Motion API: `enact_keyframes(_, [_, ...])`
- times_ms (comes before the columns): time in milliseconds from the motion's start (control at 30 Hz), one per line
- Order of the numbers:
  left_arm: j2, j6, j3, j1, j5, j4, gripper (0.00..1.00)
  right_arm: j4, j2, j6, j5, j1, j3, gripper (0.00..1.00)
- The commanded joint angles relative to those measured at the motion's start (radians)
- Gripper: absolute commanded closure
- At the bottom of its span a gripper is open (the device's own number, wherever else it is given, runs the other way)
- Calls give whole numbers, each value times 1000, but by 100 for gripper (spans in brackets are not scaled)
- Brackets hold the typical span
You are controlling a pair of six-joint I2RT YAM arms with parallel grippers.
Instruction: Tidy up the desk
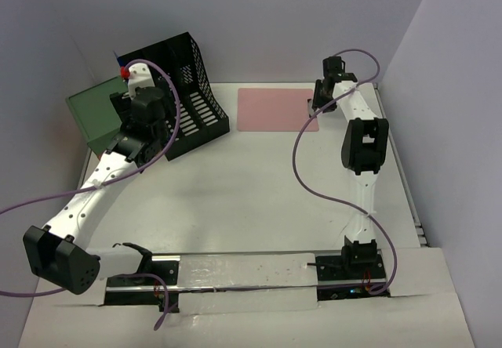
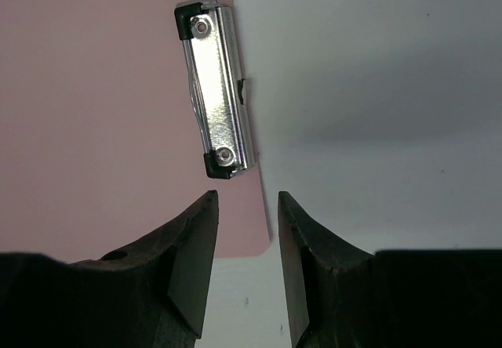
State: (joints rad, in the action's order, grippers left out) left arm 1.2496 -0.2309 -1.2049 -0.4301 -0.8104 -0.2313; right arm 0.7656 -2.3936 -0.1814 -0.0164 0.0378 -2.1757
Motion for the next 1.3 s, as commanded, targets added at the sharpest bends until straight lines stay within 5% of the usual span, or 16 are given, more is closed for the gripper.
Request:
enact_keyframes(0, [-15, -27, -42, 5, -1, -51, 1, -25, 2, 96, -68, 40, -24, 57])
enact_keyframes(767, [-21, 27, -8, 4, -43, -15, 1, 51, -209, 208, -142, 113, -171, 55])
enact_keyframes(1267, [-12, 31, 4, 4, -19, -10, 1, -156, 31, 256, -155, 126, -37, 58])
